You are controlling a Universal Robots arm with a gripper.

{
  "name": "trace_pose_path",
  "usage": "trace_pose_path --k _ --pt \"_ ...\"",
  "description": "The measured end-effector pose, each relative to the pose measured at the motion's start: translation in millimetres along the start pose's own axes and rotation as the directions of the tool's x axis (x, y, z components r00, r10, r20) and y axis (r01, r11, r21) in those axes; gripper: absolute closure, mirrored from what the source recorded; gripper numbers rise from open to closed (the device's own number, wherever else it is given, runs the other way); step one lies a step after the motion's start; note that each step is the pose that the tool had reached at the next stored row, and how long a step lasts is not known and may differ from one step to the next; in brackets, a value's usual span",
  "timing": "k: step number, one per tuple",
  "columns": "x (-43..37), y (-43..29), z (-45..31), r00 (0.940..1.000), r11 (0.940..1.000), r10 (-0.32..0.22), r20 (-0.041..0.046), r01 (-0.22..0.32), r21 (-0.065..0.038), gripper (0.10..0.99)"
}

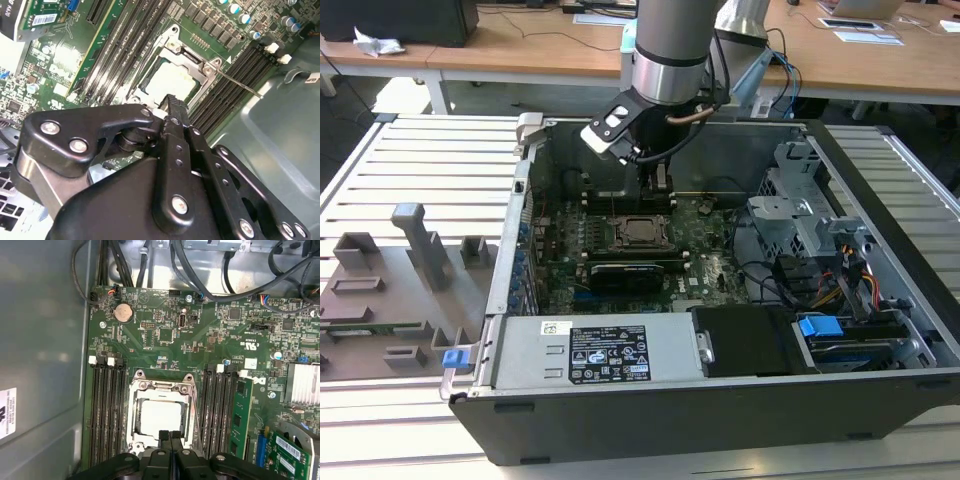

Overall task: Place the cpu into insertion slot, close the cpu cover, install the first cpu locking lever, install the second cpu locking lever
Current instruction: 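Close the cpu cover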

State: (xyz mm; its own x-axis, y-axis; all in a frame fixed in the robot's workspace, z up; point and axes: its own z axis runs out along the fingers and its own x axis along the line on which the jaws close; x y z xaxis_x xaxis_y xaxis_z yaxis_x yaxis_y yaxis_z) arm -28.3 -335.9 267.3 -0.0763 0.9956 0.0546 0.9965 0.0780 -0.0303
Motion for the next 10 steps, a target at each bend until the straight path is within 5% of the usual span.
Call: trace_pose_path --k 5,10 --pt "1.0 -0.6 -18.2 1.0000 1.0000 0.000 0.0016 0.000 0.000 0.980" --pt "1.4 -0.8 -24.8 1.0000 1.0000 0.000 0.0015 0.000 0.000 0.980"
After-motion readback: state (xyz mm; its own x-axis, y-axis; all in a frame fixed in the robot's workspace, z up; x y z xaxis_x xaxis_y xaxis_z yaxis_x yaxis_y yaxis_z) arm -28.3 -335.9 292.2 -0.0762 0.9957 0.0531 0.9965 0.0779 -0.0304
